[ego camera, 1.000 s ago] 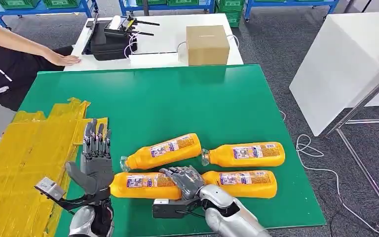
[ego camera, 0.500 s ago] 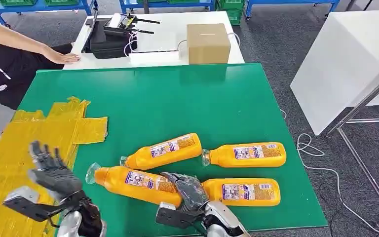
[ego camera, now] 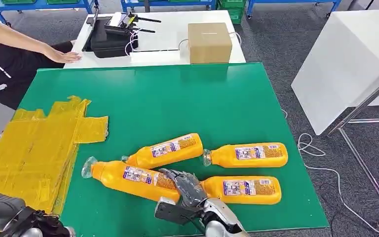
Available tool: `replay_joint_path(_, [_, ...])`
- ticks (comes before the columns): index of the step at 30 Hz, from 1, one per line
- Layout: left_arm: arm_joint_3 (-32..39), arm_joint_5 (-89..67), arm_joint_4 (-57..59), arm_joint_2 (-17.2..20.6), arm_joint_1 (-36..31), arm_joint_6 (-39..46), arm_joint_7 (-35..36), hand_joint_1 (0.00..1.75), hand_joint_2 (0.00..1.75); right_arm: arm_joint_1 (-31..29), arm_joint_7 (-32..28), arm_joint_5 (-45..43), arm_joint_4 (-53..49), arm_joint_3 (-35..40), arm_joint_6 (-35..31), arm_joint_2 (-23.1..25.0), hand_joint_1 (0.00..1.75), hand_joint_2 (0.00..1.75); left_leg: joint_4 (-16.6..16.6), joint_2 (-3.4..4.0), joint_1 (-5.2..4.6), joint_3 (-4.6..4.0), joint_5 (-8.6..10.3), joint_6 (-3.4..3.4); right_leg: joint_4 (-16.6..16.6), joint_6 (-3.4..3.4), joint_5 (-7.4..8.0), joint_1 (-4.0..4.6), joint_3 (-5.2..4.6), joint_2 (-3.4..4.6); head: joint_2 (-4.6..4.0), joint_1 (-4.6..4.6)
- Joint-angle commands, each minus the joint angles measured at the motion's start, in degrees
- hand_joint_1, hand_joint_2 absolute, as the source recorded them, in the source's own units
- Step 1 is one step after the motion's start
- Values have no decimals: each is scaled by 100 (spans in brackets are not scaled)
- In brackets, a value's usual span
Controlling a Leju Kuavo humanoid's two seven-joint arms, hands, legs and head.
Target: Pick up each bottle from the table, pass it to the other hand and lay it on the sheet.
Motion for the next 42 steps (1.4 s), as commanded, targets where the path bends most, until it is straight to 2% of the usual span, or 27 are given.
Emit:
replay_joint_path(1, [219,19,-54,-85,-21,6,-5,0,0,-263,-37,-29,323,-41,38,-10,175,175,-5,-1,3,4,0,-3,-7,4,2,3,4,-2,0,0])
replay_joint_path(6, [231,142,-4,-85,-16,70,-5,0,0,-297,-55,-46,378,2,62,-11,175,175,-6,0,5,4,0,-3,-9,5,3,6,4,-1,0,0])
replay_joint_path(9, [284,403,241,-85,-109,-197,-5,0,0,-314,-66,-97,486,-19,-6,22,175,175,-8,2,4,5,1,-2,-11,6,5,6,5,1,0,0])
replay_joint_path(12, [114,834,1456,-85,-388,-1151,-5,0,0,40,-206,-173,9,-230,-324,-15,175,175,-10,-9,-1,6,4,-1,-10,5,2,1,7,-10,0,0])
replay_joint_path(14, [-17,1253,2720,123,-781,-3028,179,0,0,477,-481,-313,-671,-444,-458,-129,175,175,-17,-36,4,9,9,-2,-24,8,3,6,21,-38,0,0])
replay_joint_path(15, [-111,1315,3131,206,-870,-3487,403,0,175,663,-606,-392,-988,-554,-479,-183,175,175,-25,-48,-4,17,15,-2,-27,7,1,2,26,-49,0,-2])
replay_joint_path(16, [-135,1274,3251,216,-895,-3580,394,0,175,730,-642,-416,-1116,-601,-490,-193,175,175,-24,-64,-13,19,18,-2,-24,6,-3,-4,23,-65,0,2])
replay_joint_path(18, [-141,1256,3303,200,-896,-3608,357,0,175,763,-643,-415,-1194,-609,-485,-210,175,175,-13,-47,-22,16,10,3,-11,6,-4,-8,10,-48,0,0])
replay_joint_path(19, [-276,1102,3191,228,-776,-3859,358,0,175,922,-1066,-727,-1516,-783,-599,-139,175,175,-14,-49,-15,15,9,1,-17,6,-2,-3,13,-47,0,0])
replay_joint_path(21, [-272,1074,2938,161,-608,-3946,412,0,175,1067,-1215,-847,-1909,-868,-648,-97,175,175,-11,-13,-13,6,1,2,-12,7,-1,-5,4,-18,0,-2])
replay_joint_path(23, [-289,1096,2826,155,-525,-4068,519,0,175,1141,-1345,-954,-2112,-900,-676,-62,175,175,-1,-9,-13,-4,0,2,-2,3,-4,-5,-7,-11,0,0])
replay_joint_path(28, [-654,1274,3100,427,-497,-5273,804,0,175,1213,-1730,-1270,-2329,-1008,-627,-25,175,175,-9,-9,-15,-5,0,1,-7,4,-3,-6,-13,-11,0,0])
replay_joint_path(38, [-829,1203,3189,466,-498,-5680,838,0,175,1152,-1788,-1252,-2122,-1079,-543,26,175,175,-10,-5,-10,-7,-1,0,-12,3,0,-2,-14,-8,0,0])
replay_joint_path(42, [-1047,1361,3224,526,-516,-6191,875,0,175,1045,-1688,-1220,-1888,-1053,-358,23,175,175,-11,-7,-8,-3,-2,1,-14,4,-1,0,-9,-9,0,0])
